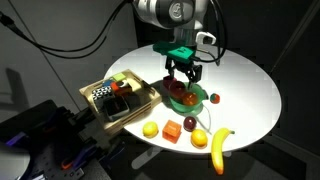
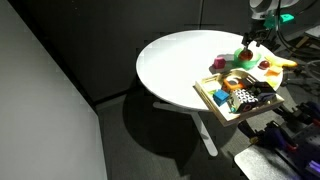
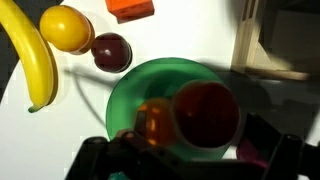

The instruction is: Pick up the red toy apple and put it in the green bowl

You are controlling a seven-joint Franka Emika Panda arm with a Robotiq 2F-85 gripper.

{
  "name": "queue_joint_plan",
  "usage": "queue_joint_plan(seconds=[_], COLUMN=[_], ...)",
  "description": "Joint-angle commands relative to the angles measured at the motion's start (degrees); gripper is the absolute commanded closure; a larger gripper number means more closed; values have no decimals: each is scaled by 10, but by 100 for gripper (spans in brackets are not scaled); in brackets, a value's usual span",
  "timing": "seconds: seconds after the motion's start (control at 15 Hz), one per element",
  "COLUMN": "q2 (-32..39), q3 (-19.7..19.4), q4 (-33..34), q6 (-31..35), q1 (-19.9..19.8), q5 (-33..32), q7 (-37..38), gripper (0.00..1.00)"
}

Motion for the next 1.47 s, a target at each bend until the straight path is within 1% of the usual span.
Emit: queue_joint_plan(seconds=[0.0, 0.27, 0.6, 0.93, 1.4], q2=[-17, -43, -81, -128, -193], q3=[4, 7, 9, 6, 4], q4=[-6, -27, -63, -104, -143], q6=[-19, -26, -13, -17, -21], q1=[-10, -15, -20, -15, -8], q5=[4, 8, 25, 38, 48], q7=[-1, -13, -21, -18, -19], gripper=[0, 0, 0, 0, 0])
